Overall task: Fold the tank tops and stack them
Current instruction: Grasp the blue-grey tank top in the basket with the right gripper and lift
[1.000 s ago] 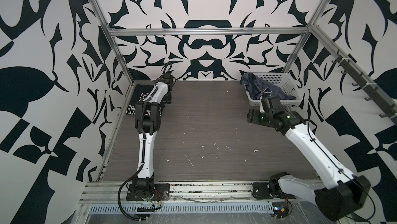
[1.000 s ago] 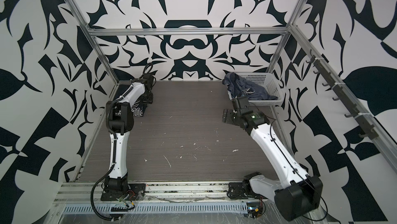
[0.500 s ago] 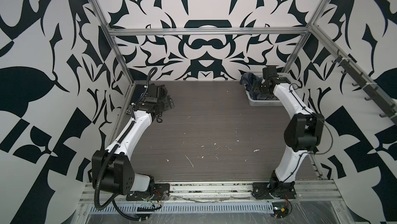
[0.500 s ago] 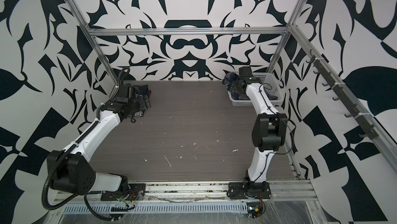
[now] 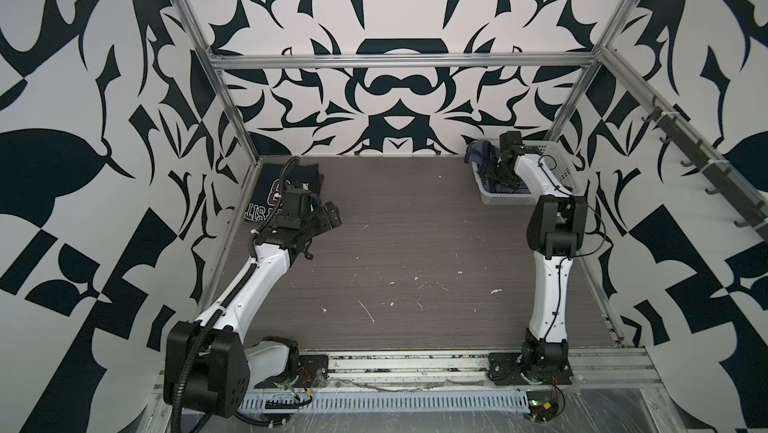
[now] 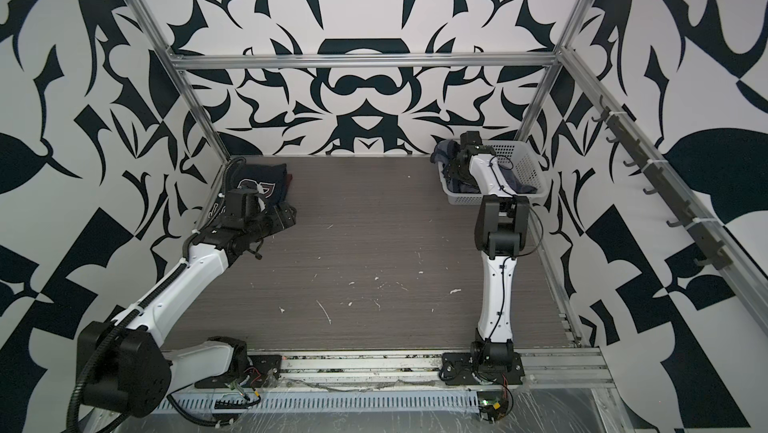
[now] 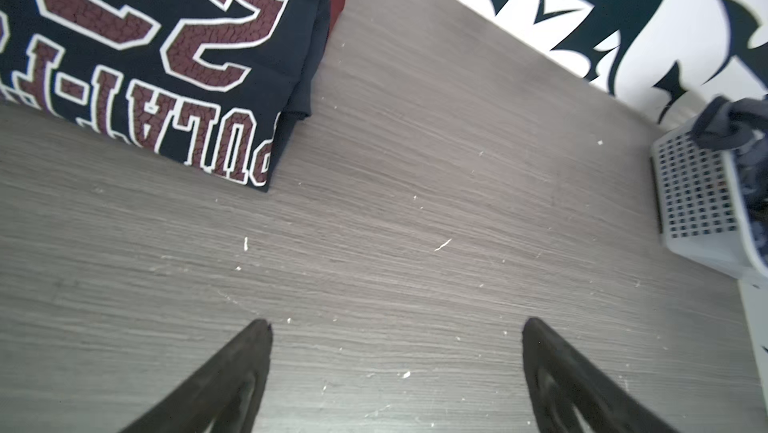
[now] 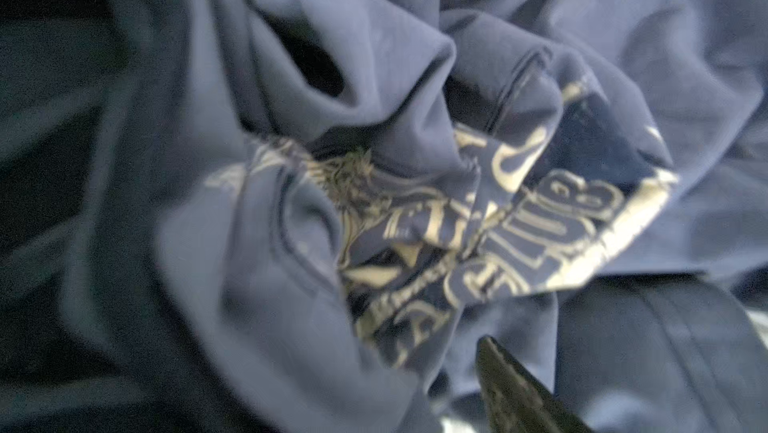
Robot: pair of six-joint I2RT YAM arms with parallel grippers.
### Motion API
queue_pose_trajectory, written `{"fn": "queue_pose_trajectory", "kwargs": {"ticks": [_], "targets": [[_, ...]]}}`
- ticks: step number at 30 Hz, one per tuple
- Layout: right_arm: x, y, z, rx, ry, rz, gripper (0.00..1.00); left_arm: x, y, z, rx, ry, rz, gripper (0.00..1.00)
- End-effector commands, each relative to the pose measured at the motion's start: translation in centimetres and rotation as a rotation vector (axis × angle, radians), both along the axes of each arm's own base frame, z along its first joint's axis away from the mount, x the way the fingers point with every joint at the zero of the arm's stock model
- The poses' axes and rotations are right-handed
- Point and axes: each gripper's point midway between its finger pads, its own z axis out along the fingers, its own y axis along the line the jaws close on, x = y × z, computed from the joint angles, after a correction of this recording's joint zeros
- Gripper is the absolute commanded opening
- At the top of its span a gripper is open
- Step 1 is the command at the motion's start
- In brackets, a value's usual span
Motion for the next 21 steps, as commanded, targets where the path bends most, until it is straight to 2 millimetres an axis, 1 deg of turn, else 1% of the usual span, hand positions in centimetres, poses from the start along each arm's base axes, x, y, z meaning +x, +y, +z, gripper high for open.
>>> {"fn": "queue_pose_trajectory", "kwargs": {"ticks": [1,3,4,6,7,8,9,10,13,16,19,21], "targets": [[0.8,-0.4,1.5,-0.002,-0.024,0.006,0.79,0.2,-0.3,0.4,-0.035,-0.026,0.005,0.97],[1.1,-0.5,1.3,-0.003,-0.022,0.006,0.70,0.1,-0.4,0.2,-0.040,-0.021,0.001,0.97],[1.3,-0.7,1.3,-0.001,-0.026,0.007,0.63,0.1,-0.4,0.2,-0.043,-0.020,0.001,0.97],[1.5,-0.8,1.8,0.005,-0.035,0.007,0.44,0.1,-0.4,0.2,-0.044,-0.017,0.003,0.97],[1.6,-0.9,2.3,0.003,-0.045,0.002,0.31,0.0,-0.4,0.1,-0.044,-0.015,0.004,0.97],[1.5,-1.1,2.9,-0.004,-0.054,-0.002,0.18,0.0,-0.4,0.1,-0.046,-0.015,0.003,0.97],[1.4,-1.2,3.7,-0.010,-0.066,-0.008,0.08,-0.1,-0.4,0.2,-0.048,-0.016,0.002,0.97],[1.3,-1.3,4.7,-0.015,-0.080,-0.014,0.00,-0.1,-0.5,0.2,-0.051,-0.015,-0.001,0.97],[0.7,-1.3,8.2,-0.011,-0.137,-0.026,0.00,-0.2,-0.6,0.3,-0.057,-0.014,-0.005,0.97],[-0.3,-1.4,12.5,-0.038,-0.207,-0.053,0.00,-0.4,-0.6,0.2,-0.054,-0.008,-0.007,0.97],[-1.6,-1.3,17.4,-0.050,-0.296,-0.063,0.00,-0.6,-0.5,0.4,-0.056,-0.007,-0.009,0.97],[-2.7,-1.0,21.1,-0.070,-0.363,-0.062,0.00,-0.8,-0.5,0.5,-0.058,-0.009,-0.009,0.97]]}}
